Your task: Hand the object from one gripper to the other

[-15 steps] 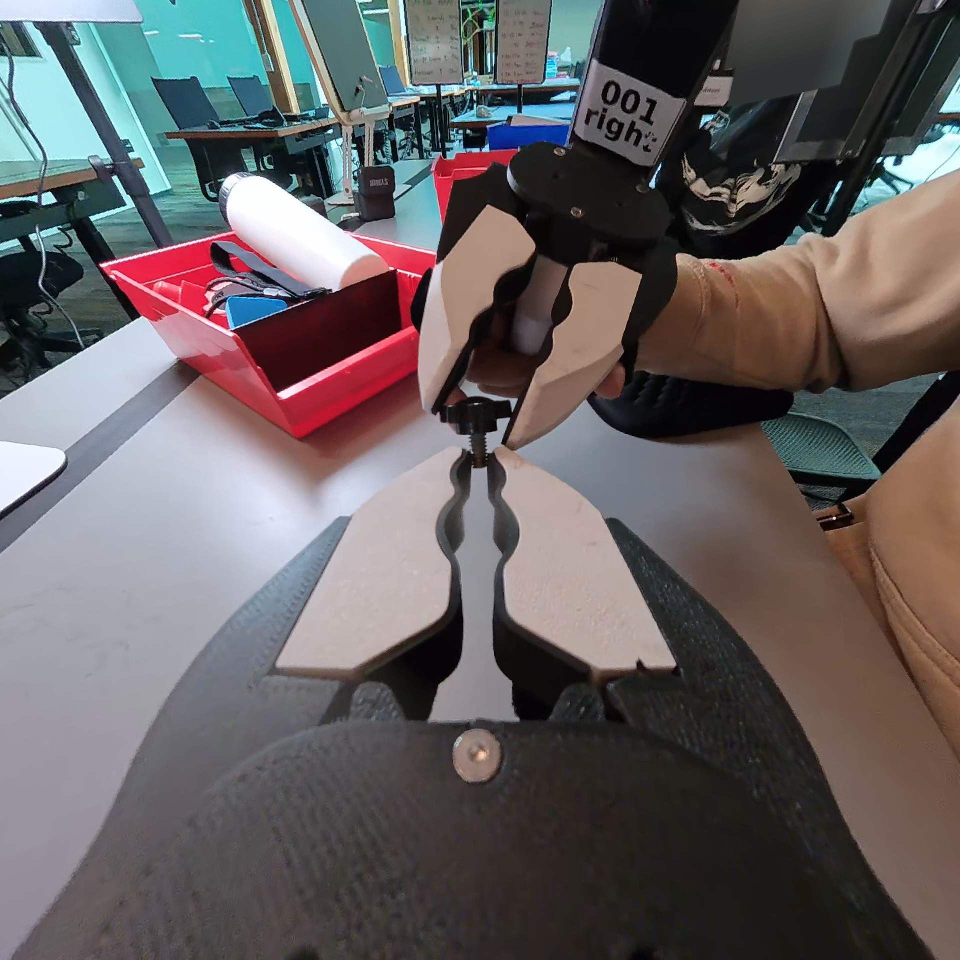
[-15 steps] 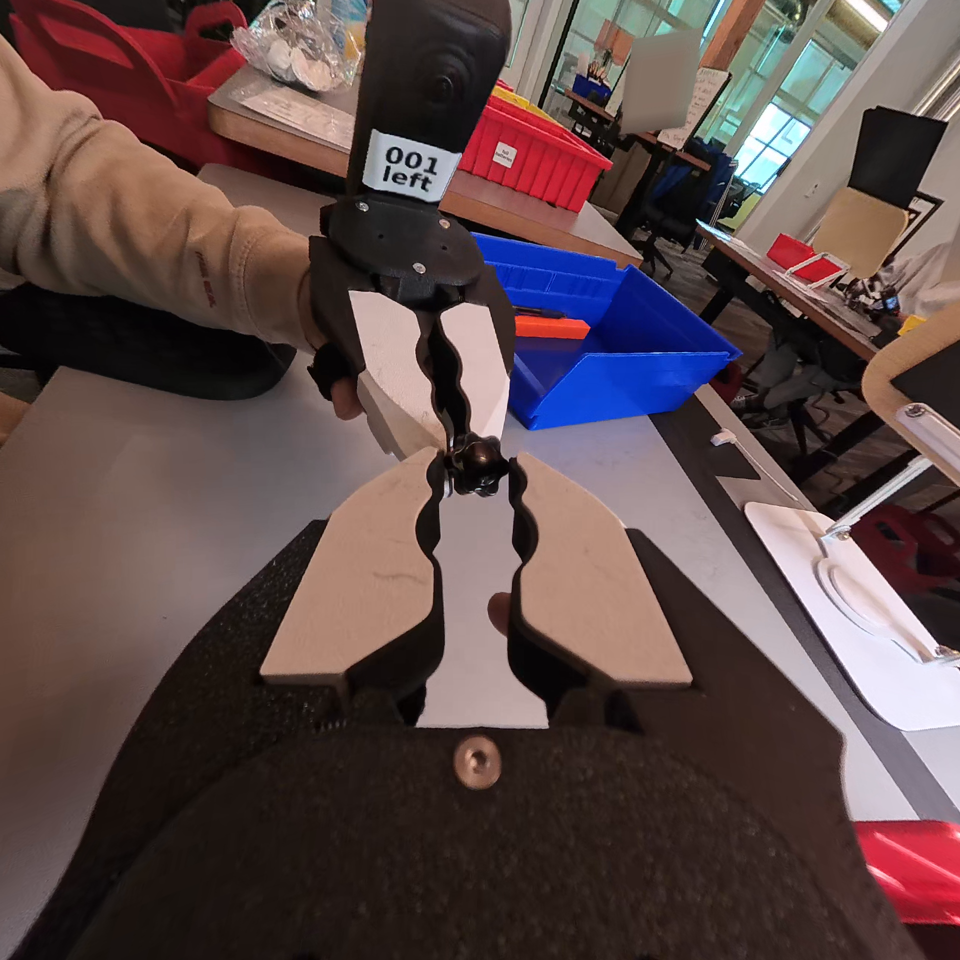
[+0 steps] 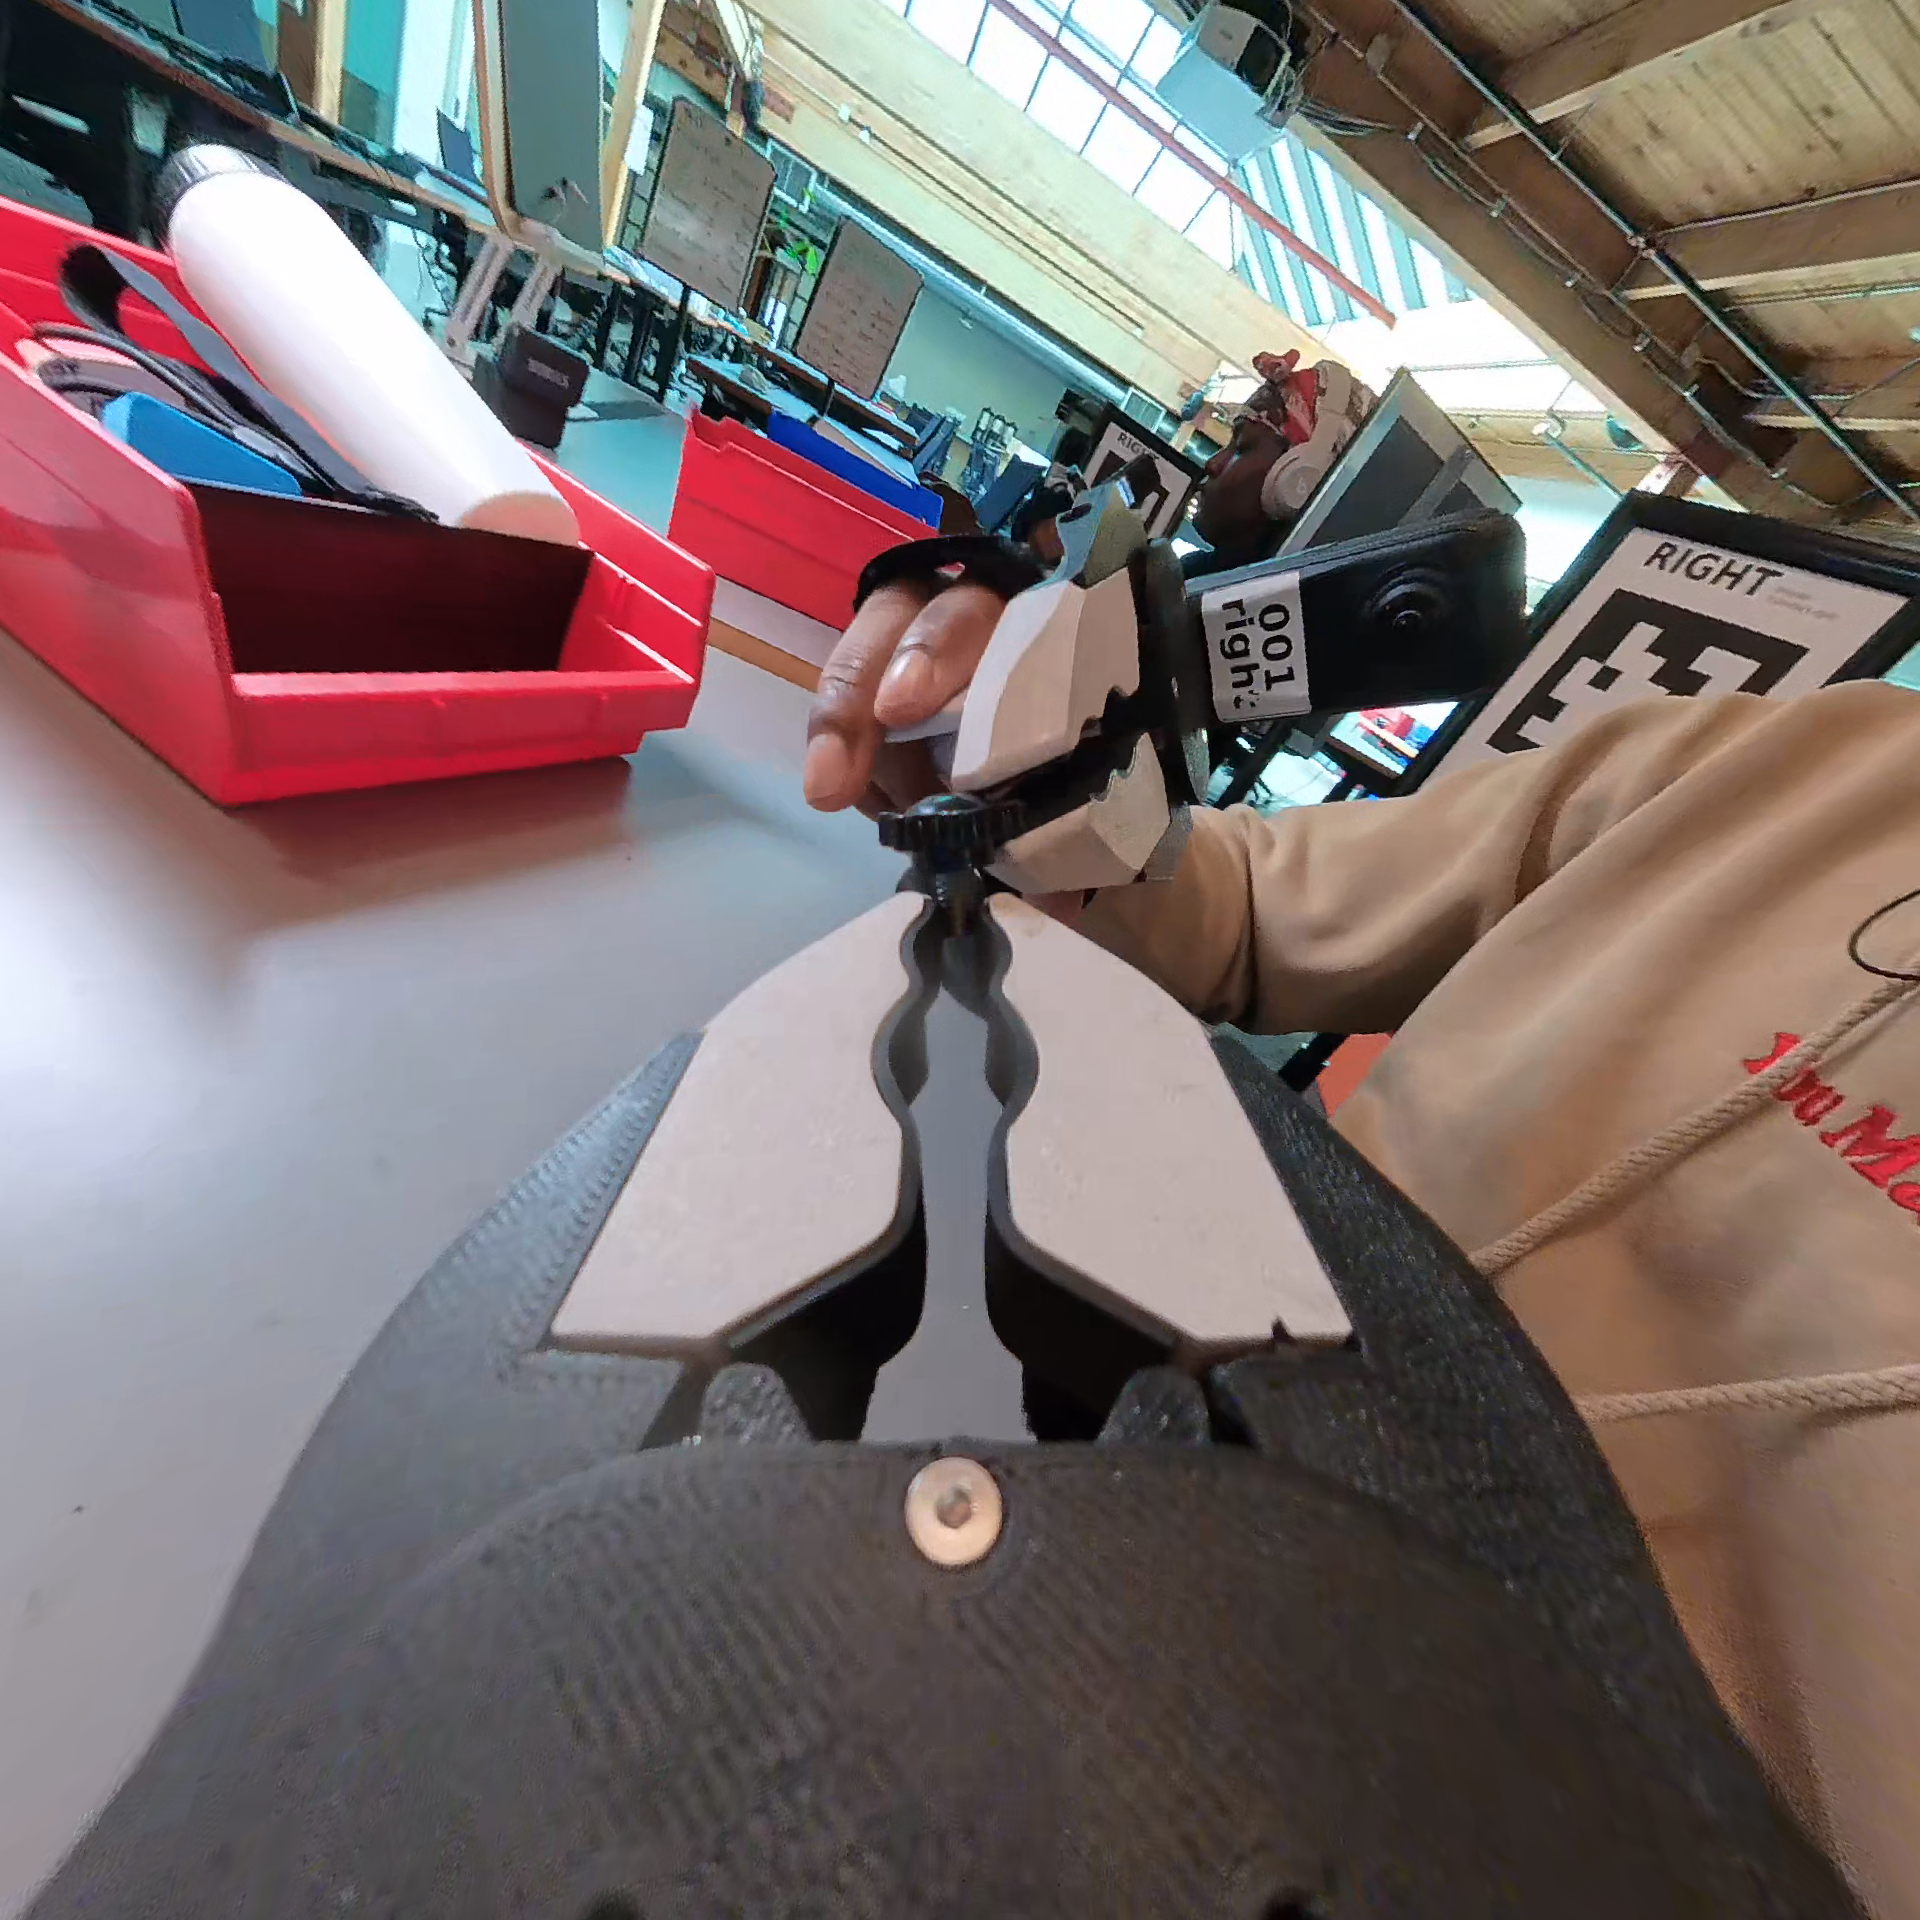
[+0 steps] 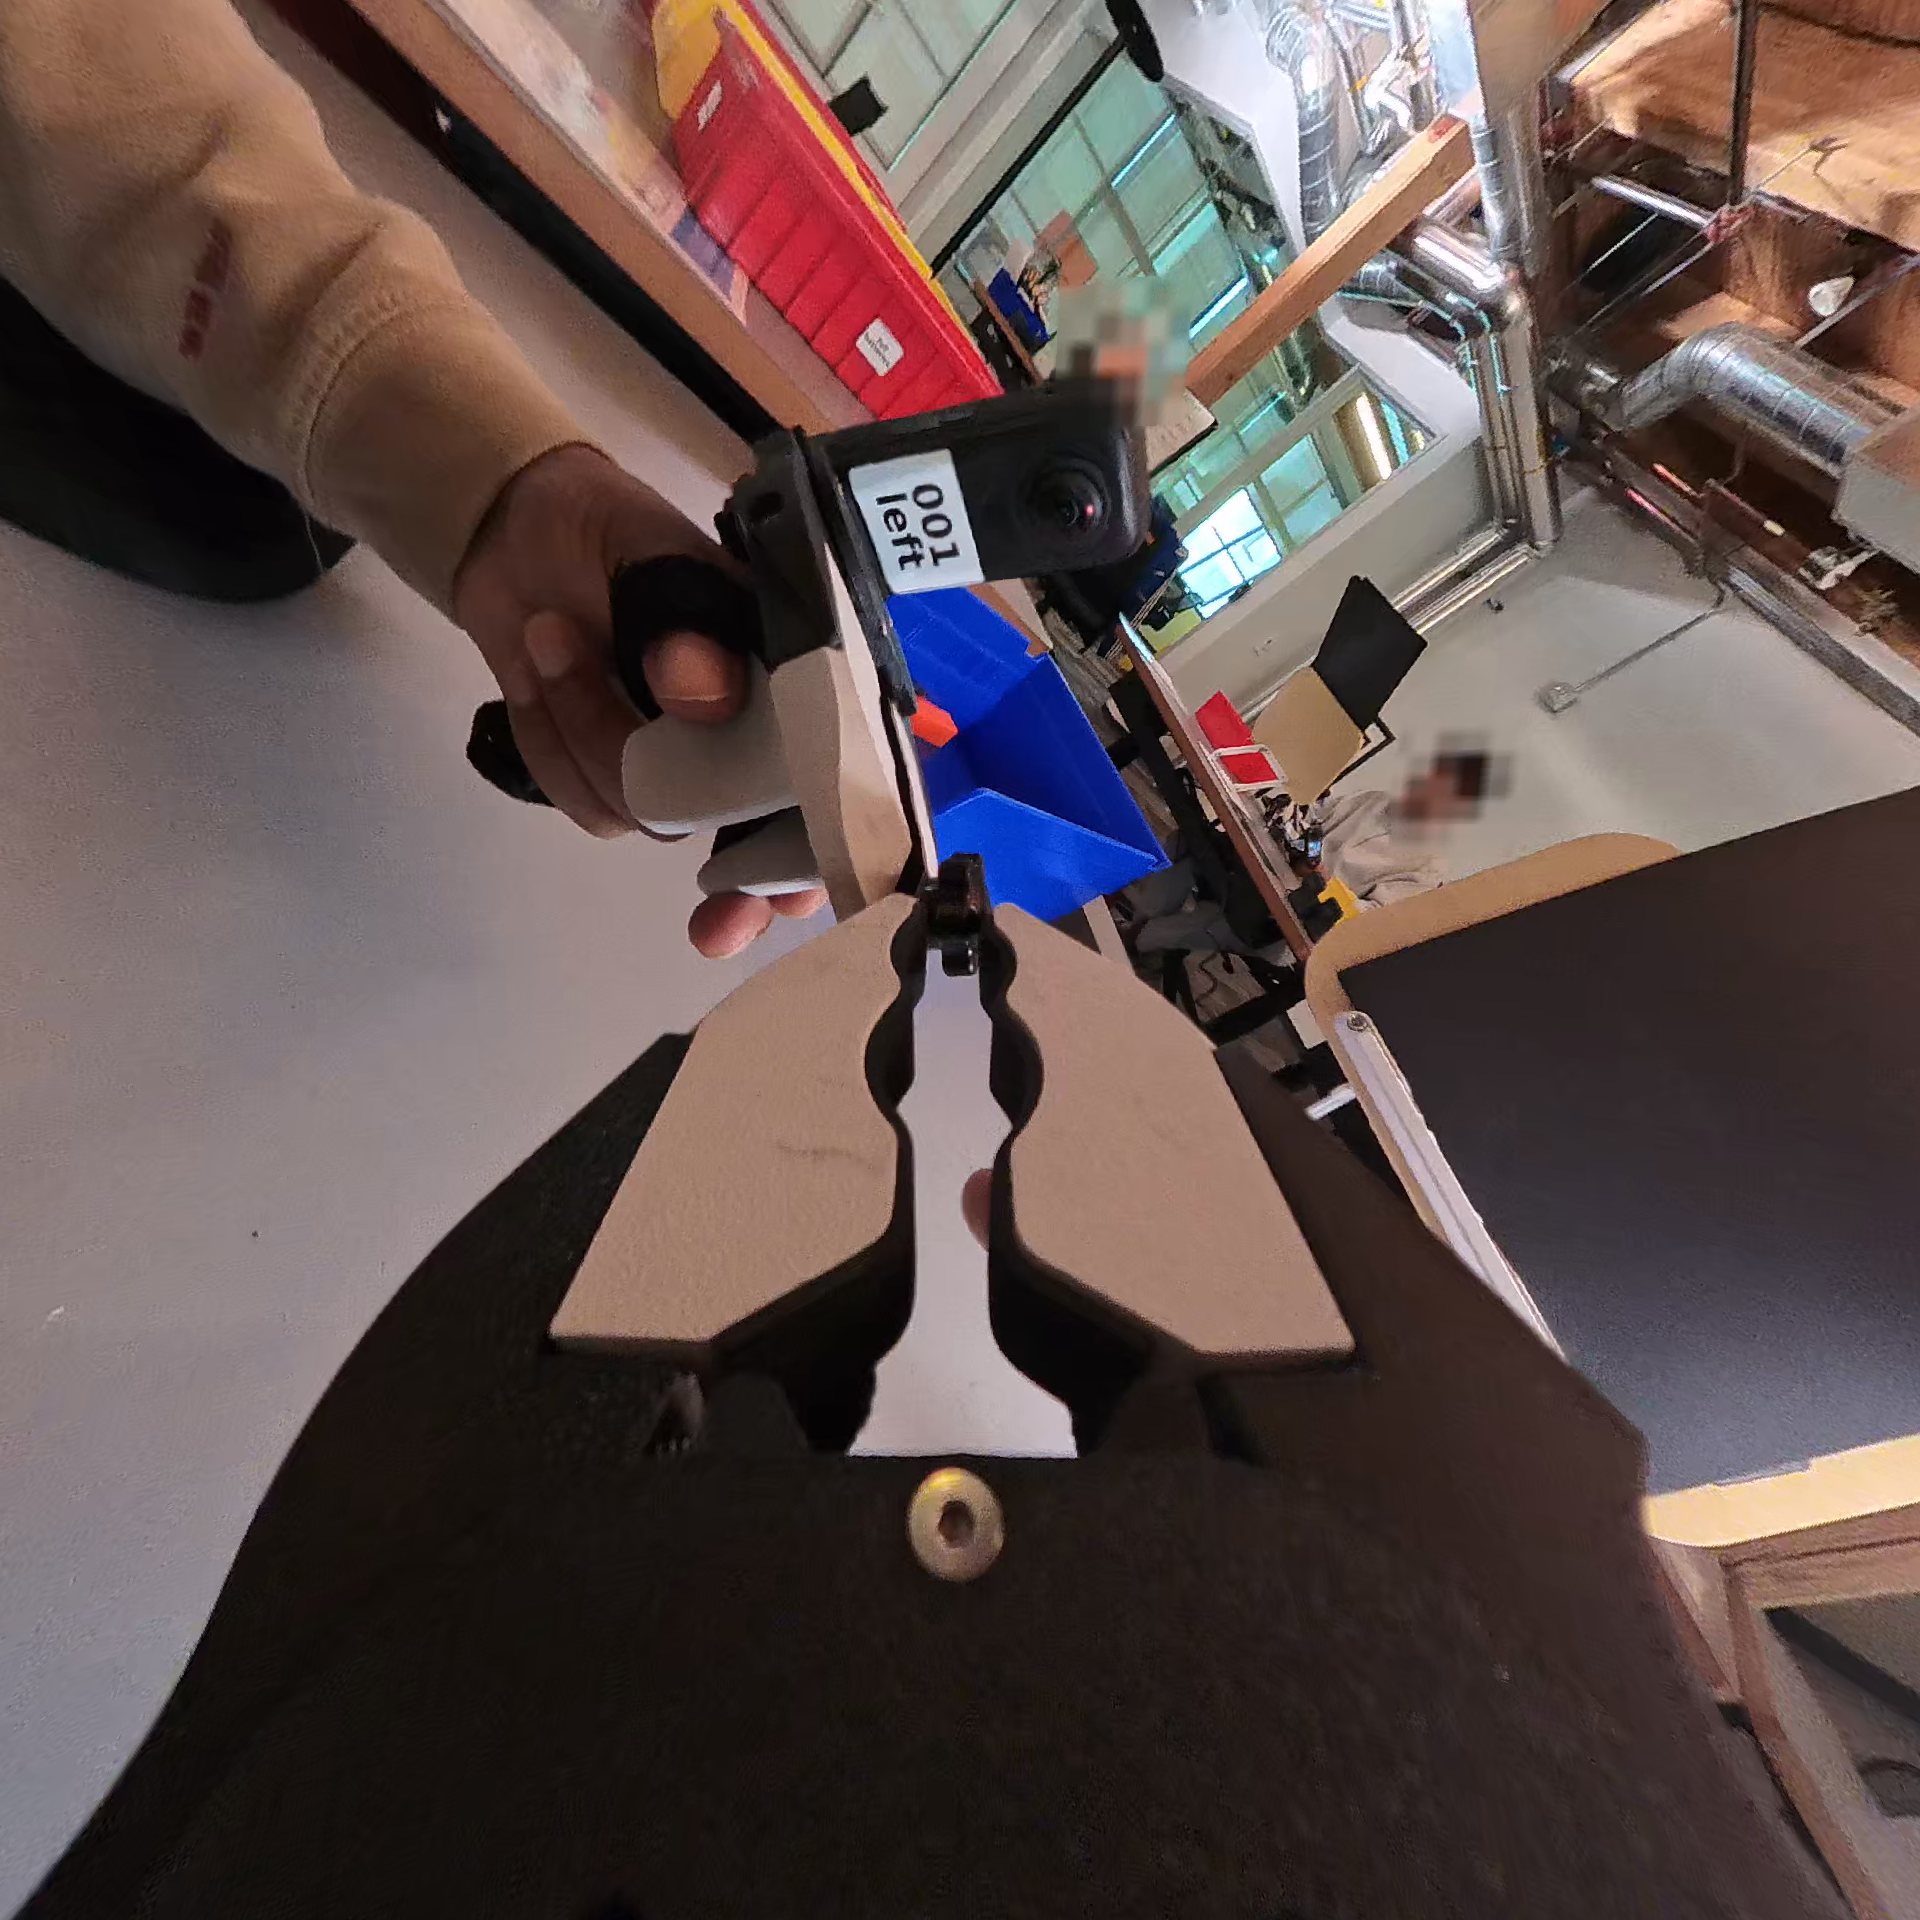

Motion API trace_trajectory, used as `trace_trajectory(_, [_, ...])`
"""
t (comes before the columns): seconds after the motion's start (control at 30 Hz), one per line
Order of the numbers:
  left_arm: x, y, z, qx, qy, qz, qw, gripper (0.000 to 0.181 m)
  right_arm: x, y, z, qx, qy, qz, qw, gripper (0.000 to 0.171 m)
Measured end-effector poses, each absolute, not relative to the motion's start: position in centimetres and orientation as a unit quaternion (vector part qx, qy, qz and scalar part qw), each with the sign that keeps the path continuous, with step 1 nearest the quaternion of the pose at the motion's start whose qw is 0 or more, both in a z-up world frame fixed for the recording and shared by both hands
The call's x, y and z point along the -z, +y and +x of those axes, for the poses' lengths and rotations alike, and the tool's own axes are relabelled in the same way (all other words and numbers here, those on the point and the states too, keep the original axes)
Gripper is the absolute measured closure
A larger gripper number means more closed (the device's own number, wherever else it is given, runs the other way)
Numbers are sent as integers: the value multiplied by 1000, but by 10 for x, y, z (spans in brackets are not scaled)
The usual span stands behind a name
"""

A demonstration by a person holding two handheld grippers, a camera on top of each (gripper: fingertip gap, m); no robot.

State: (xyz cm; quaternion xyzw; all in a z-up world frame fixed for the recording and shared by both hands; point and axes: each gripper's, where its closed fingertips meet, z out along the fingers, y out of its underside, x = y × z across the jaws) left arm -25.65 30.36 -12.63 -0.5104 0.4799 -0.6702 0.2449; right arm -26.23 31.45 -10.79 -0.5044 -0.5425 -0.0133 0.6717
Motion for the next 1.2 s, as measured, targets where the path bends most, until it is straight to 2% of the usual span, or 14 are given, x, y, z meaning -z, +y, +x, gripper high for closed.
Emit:
trace_trajectory(0.1, [130,303,-257,659,493,-517,232,174,112,314,-261,15,-554,-517,652,165])
trace_trajectory(0.17, [131,313,-259,616,515,-527,280,164,116,318,-256,19,-552,-534,640,165])
trace_trajectory(0.3, [136,326,-266,476,595,-518,389,164,127,320,-254,-2,-556,-562,613,165])
trace_trajectory(0.4, [145,319,-267,410,650,-489,413,166,142,316,-262,-89,-551,-601,572,165])
trace_trajectory(0.47, [150,309,-268,422,664,-481,387,173,149,310,-267,-165,-544,-618,544,166])
trace_trajectory(0.67, [153,296,-271,450,677,-467,348,175,152,298,-272,-289,-520,-626,505,165])
trace_trajectory(0.83, [129,298,-270,518,624,-456,366,176,126,300,-270,-359,-460,-604,543,166])
trace_trajectory(0.9, [121,300,-272,542,604,-452,371,176,116,301,-266,-387,-434,-592,557,156])
trace_trajectory(0.97, [115,299,-273,562,591,-447,367,176,113,303,-263,-404,-418,-592,559,153])
trace_trajectory(1.1, [111,297,-273,576,581,-440,371,176,111,298,-269,-411,-424,-583,558,166])
trace_trajectory(1.2, [110,294,-273,585,580,-440,358,176,110,295,-270,-410,-429,-587,550,166])
